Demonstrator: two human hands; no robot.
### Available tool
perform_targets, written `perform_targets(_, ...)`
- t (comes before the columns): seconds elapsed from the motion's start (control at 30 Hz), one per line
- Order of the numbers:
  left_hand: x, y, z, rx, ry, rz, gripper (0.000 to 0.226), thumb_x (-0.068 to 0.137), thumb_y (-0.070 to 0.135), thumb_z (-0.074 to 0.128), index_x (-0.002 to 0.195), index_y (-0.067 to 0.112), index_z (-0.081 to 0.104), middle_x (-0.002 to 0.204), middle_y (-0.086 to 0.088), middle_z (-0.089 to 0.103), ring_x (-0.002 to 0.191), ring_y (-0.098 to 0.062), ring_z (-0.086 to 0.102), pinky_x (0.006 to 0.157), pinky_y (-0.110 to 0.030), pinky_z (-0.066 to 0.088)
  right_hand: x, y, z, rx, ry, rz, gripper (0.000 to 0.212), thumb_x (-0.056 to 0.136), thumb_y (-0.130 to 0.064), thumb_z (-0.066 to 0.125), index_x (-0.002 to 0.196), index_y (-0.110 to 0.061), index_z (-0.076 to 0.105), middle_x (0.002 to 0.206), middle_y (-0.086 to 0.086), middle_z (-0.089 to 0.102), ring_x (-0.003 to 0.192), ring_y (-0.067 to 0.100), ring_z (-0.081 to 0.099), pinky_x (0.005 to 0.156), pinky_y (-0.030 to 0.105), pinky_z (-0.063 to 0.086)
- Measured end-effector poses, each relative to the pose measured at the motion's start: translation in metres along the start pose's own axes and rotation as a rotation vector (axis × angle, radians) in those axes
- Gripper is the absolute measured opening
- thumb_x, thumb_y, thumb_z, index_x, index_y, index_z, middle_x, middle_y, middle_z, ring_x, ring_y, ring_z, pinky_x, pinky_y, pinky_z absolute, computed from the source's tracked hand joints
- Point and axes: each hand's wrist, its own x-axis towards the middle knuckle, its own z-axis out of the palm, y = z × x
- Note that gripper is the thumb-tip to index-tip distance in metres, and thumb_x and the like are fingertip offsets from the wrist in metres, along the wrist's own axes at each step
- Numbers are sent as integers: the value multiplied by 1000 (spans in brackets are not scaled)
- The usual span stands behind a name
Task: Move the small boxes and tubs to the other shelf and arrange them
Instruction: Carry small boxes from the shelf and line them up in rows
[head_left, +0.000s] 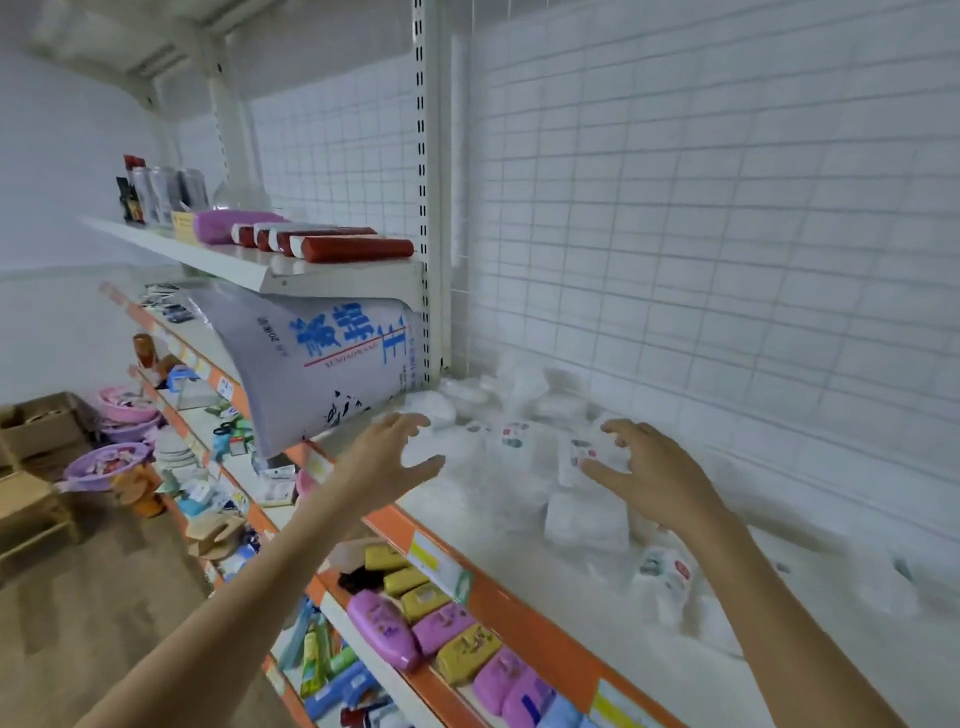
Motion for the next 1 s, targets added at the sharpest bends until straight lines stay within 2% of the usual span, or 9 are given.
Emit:
perform_targets(0.1,41,29,22,-111,-163,-15,78,72,60,65,133,20,37,126,-3,46,104,-15,50,87,-27,42,25,-9,9,-134,-156,79,88,69,-77,49,138,-26,29,135,4,41,118,23,49,89,35,41)
perform_targets(0.17,61,49,40,-108,-238,-12,93,65,66,67,135,17,32,131,-6,40,116,-22,47,94,-34,42,35,-14,17,-193,-203,105,93,66,-80,49,138,-26,27,133,7,40,116,27,49,87,36,42)
perform_targets(0.23,76,62,54,-64,-284,4,99,64,66,68,137,12,28,133,-10,34,120,-28,43,93,-36,41,42,-16,23,-224,-218,124,94,65,-79,53,137,-26,26,130,8,41,114,27,49,84,36,42)
perform_targets(0.37,100,66,72,-61,-339,42,93,67,57,71,133,8,27,129,-15,31,116,-33,42,89,-38,43,52,-17,30,-195,-247,196,91,65,-73,58,137,-28,25,126,7,43,111,27,50,80,35,42)
perform_targets(0.57,112,58,83,-169,-358,159,83,68,46,75,128,12,28,121,-10,31,110,-26,43,80,-30,41,54,-28,36,-151,-207,305,83,67,-69,61,132,-28,29,117,4,43,100,22,53,79,35,48)
perform_targets(0.73,125,39,81,-226,-427,246,84,69,44,74,131,12,27,123,-10,34,110,-24,42,83,-28,41,50,-33,38,-88,-130,396,83,70,-54,68,137,-29,26,125,2,46,104,16,51,84,32,46)
perform_targets(0.83,134,23,77,-199,-491,245,88,69,52,72,133,12,27,123,-10,40,111,-25,46,80,-29,41,44,-36,41,-19,-67,477,91,70,-43,74,142,-19,23,137,5,40,117,18,46,91,30,40)
perform_targets(0.9,141,13,76,-163,-522,243,85,68,56,70,131,12,33,122,-8,46,109,-23,49,75,-25,38,41,-38,43,-21,-28,546,83,71,-37,75,136,-9,31,132,10,45,116,24,47,93,34,42)
perform_targets(1.0,151,5,75,-193,-551,299,73,69,50,71,125,13,44,118,-5,52,99,-19,51,70,-24,38,31,-41,45,9,41,618,70,72,-26,74,130,-8,40,126,9,45,116,24,43,95,34,40)
